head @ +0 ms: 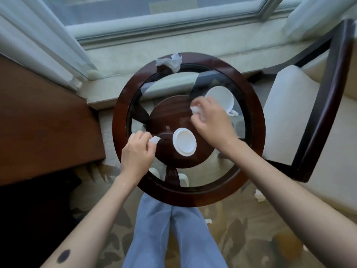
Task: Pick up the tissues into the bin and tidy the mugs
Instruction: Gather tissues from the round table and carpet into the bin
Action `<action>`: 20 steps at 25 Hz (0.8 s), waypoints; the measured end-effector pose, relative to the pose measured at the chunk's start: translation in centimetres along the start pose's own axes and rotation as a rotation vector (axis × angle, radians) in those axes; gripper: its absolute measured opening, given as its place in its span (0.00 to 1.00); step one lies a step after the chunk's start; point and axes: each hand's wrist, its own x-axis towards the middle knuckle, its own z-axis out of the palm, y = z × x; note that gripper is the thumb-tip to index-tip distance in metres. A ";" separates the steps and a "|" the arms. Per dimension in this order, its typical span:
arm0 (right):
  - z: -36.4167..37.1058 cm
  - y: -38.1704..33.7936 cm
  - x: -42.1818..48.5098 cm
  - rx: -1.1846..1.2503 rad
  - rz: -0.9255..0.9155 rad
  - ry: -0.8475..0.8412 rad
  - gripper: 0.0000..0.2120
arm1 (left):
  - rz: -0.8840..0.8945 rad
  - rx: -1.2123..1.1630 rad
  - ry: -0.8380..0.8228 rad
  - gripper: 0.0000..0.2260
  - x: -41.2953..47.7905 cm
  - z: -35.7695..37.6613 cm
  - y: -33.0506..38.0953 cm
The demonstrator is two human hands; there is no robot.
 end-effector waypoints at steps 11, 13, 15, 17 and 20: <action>8.2 -2.9 18.6 -0.427 -0.033 -0.164 0.13 | 0.014 -0.008 0.114 0.05 8.1 -3.6 -1.9; 9.0 -2.1 18.7 -0.407 0.028 -0.234 0.14 | -0.002 -0.008 0.106 0.05 8.3 -3.7 -2.7; 9.3 -1.3 17.9 -0.382 0.042 -0.247 0.14 | -0.008 -0.008 0.093 0.05 8.2 -3.8 -3.3; 9.2 -0.8 17.0 -0.371 0.035 -0.212 0.14 | 0.005 -0.007 0.083 0.06 8.0 -3.8 -3.4; 8.4 -1.2 16.4 -0.303 0.103 -0.199 0.14 | 0.036 0.014 0.073 0.06 8.3 -4.0 -3.3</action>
